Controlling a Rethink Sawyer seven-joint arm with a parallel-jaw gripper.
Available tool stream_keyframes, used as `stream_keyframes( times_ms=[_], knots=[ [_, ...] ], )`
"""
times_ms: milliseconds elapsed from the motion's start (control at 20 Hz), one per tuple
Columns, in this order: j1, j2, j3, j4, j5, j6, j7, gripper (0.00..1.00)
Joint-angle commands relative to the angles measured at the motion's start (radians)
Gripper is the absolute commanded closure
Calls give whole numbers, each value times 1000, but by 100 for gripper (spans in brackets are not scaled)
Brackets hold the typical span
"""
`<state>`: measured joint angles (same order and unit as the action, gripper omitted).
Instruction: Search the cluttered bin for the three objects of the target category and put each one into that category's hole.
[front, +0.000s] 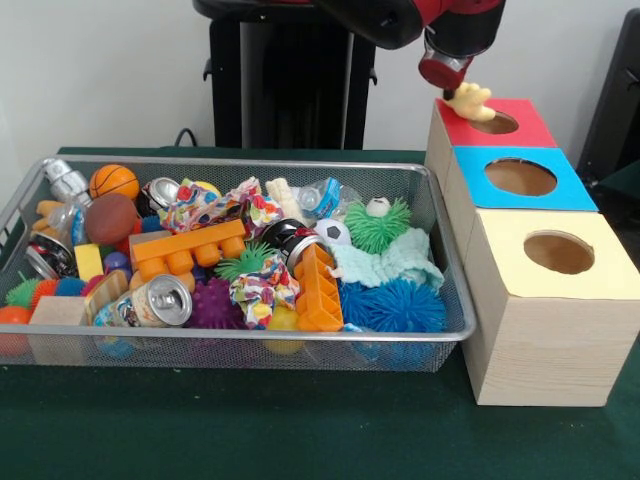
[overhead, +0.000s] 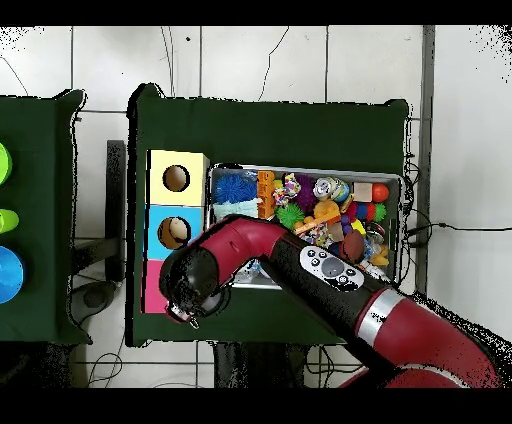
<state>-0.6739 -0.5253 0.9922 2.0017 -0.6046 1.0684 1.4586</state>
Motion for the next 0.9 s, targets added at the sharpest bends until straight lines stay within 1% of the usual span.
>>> stream_keyframes(
  times_ms=[50, 350, 650, 700, 750, 900],
  knots=[
    [49, 22, -89, -117, -24, -114, 71, 100],
    [83, 34, -104, -160, -16, -164, 98, 100],
    [91, 38, -81, -180, -41, -288, 88, 100],
    [92, 34, -73, -184, -60, -325, 81, 100],
    [94, 32, -73, -188, -67, -339, 78, 100],
    [109, 22, -76, -215, -118, -396, 55, 100]
  ],
)
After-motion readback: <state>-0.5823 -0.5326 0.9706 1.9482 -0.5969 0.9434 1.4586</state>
